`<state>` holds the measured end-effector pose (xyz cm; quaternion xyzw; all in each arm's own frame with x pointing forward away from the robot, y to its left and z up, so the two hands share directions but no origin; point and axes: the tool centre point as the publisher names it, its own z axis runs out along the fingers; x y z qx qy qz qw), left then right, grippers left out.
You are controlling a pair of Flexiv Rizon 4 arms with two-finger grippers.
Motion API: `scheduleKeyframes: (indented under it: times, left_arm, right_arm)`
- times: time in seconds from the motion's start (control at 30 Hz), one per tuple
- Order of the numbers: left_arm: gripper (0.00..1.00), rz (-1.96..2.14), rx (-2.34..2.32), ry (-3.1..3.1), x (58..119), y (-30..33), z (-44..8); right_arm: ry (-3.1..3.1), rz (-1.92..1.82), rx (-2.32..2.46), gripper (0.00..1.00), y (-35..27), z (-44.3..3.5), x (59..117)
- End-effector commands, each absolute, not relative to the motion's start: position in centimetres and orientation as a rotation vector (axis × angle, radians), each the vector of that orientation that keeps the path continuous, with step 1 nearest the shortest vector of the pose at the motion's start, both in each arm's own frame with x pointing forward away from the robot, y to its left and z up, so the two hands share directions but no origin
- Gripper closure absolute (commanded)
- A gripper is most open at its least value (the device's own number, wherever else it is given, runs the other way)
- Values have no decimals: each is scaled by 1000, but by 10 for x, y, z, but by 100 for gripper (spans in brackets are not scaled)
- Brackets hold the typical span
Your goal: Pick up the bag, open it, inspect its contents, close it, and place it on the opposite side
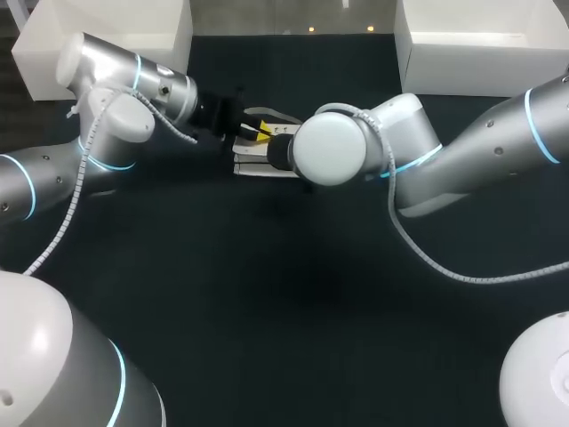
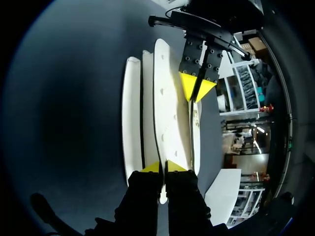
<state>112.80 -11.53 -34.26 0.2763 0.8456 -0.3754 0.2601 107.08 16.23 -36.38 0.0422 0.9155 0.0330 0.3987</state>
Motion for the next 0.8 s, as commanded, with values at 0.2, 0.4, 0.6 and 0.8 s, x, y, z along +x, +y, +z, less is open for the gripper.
scheduleKeyframes:
  times: [0.2,0.4,0.6,0.8]
  left_arm:
    - [100,-1028,764,2291,1126,-116,-344]
    - [2,-1057,735,2285,1124,-114,-338]
    - [0,-1132,684,2281,1120,-106,-324]
    - [0,-1152,606,2317,1116,-97,-308]
  right_arm:
    - [2313,83,109,100,161,-366,1070]
    - [2313,83,109,100,161,-366,1070]
    - [2313,90,107,70,162,-364,1068]
    - [2319,122,95,0,161,-350,1061]
